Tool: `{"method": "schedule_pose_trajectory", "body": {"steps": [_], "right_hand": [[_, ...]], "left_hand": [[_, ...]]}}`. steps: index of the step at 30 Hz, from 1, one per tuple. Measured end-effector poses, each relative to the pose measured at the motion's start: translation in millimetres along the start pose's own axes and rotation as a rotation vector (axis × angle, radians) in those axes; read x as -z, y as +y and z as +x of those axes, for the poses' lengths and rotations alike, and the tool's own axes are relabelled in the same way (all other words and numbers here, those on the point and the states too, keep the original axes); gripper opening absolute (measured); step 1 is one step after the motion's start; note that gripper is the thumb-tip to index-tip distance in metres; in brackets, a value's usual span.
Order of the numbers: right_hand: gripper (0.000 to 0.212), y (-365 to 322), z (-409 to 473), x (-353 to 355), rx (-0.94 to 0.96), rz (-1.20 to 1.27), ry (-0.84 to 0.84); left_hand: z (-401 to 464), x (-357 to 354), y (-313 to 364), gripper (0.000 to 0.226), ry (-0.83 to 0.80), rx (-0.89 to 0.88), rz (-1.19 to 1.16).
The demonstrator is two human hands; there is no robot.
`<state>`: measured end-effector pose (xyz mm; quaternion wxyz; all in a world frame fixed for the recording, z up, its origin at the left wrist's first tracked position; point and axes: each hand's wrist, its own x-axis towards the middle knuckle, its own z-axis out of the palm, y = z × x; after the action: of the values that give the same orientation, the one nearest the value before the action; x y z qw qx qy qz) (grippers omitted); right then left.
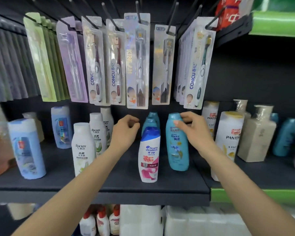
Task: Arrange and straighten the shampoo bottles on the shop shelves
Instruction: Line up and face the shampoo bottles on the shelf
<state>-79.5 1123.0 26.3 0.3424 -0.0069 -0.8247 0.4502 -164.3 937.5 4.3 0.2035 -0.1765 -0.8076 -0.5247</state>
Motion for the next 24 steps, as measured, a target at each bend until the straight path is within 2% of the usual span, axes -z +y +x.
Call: {"method": "schedule_pose_trajectory", "body": {"steps": [3, 8, 11, 14, 16, 18, 24], "right_hand": [[0.016, -23, -20, 10, -0.051, 0.076, -0.015], [0.012, -54, -56, 12, -0.125, 0.245, -0.038], [0.021, -66, -73, 7, -0.208, 0.416, -0.042], [0.024, -75, -88, 4, -0.239, 0.573, -0.013], [0.024, -78, -97, 1, -0.231, 0.632, -0.015], [0.024, -79, -104, -3, -0.236, 0.664, -0.046], [0.024, -82, -113, -12, -0.385, 0.589, -0.090]], "left_hand": [[-28, 12, 14, 0.016, 0.012, -0.178, -0.012], [-68, 27, 36, 0.016, -0.219, -0.289, -0.109], [-87, 42, 40, 0.017, -0.409, -0.223, -0.141], [-104, 63, 36, 0.015, -0.635, -0.082, -0.289], [-112, 75, 32, 0.019, -0.695, -0.057, -0.351], [-116, 83, 28, 0.025, -0.649, -0.117, -0.271], [-125, 94, 21, 0.046, -0.292, -0.450, 0.305]]}}
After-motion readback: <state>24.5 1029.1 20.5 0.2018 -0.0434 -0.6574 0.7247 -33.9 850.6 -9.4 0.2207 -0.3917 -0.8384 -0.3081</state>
